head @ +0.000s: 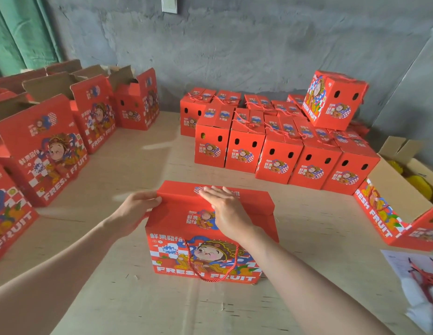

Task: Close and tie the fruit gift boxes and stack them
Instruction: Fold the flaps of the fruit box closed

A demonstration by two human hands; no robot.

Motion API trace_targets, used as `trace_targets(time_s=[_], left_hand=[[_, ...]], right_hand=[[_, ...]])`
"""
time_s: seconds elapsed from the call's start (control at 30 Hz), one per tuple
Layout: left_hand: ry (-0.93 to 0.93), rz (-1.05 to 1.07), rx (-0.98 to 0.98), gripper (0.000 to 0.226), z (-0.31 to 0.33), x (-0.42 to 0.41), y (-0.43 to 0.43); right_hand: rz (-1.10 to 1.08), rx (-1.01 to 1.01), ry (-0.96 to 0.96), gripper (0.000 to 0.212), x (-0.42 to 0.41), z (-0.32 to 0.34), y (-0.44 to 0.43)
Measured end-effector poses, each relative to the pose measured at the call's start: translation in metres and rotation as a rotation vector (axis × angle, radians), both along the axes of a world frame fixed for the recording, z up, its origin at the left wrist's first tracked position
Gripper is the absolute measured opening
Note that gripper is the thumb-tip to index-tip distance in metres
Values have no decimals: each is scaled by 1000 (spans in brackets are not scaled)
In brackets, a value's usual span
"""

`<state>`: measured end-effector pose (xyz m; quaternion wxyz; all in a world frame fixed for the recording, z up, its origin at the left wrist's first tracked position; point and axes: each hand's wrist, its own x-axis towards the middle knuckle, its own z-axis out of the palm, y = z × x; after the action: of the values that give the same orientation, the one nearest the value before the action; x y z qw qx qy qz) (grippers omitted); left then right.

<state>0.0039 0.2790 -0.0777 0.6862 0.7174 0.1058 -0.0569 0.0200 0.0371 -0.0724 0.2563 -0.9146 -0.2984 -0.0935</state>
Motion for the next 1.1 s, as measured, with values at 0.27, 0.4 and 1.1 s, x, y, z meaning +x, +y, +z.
trace_targets(time_s=[0.27, 0.4, 1.1], left_hand=[[38, -287, 188, 20, 19, 5, 16], [-82, -210, 228, 19, 14, -2, 10], [-244, -416, 1313, 89, 46, 28, -12]], right_hand=[[-16, -84, -42, 66, 0, 2, -3], [-14, -81, -21, 64, 0, 5, -2], [-77, -29, -26, 67, -7, 5, 5]])
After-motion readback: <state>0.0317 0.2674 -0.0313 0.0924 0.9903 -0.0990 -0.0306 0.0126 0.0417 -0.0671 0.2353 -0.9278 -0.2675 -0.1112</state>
